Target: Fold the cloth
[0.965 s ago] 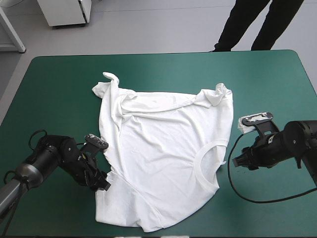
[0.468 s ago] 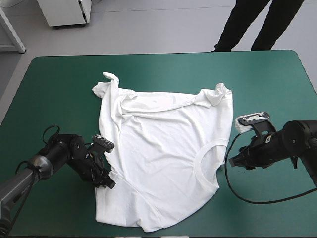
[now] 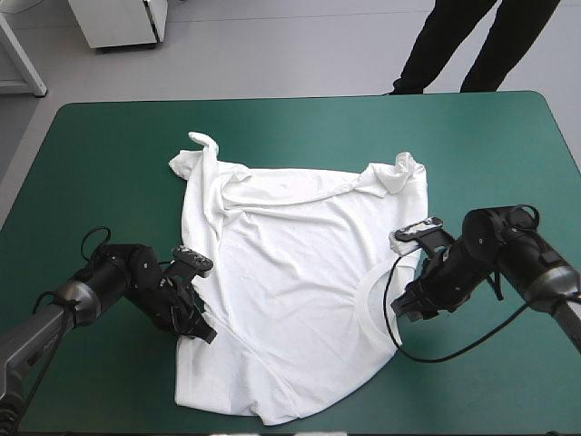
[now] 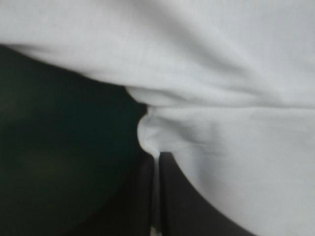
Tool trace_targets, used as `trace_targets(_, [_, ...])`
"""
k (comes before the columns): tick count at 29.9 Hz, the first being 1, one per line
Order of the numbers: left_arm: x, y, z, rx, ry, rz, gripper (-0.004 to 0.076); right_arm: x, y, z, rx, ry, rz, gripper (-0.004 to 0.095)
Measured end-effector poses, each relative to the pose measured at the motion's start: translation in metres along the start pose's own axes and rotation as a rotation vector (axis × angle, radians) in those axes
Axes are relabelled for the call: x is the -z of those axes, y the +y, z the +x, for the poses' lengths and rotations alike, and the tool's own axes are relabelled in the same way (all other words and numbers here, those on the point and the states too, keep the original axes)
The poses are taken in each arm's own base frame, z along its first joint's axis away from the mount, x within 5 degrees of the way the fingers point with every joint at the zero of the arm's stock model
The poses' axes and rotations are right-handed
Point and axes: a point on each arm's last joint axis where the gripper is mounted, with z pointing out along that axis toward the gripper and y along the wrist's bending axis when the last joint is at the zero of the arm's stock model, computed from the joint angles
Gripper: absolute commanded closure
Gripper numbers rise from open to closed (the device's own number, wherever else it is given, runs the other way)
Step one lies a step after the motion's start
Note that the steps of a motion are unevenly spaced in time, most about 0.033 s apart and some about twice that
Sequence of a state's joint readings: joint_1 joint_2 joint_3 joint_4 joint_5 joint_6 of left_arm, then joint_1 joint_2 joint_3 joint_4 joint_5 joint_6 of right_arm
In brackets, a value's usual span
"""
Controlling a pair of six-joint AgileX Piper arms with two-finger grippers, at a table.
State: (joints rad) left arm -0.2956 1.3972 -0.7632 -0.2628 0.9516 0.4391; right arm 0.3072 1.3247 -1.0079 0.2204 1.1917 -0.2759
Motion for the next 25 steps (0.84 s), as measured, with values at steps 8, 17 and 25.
trace_targets(8, [-0.001, -0.003, 0.000, -0.006, 0.000, 0.023, 0.0746, -0.036, -0.002, -0.017, 0.000, 0.091, -0.081, 0.0483])
trace_targets(17, [-0.001, -0.006, -0.002, -0.019, -0.003, 0.044, 0.0746, -0.060, -0.009, -0.025, -0.008, 0.146, -0.094, 0.0438])
trace_targets(25, [-0.001, -0.006, -0.002, -0.026, -0.003, 0.045, 0.0746, -0.074, -0.009, -0.032, -0.027, 0.138, -0.129, 0.0439])
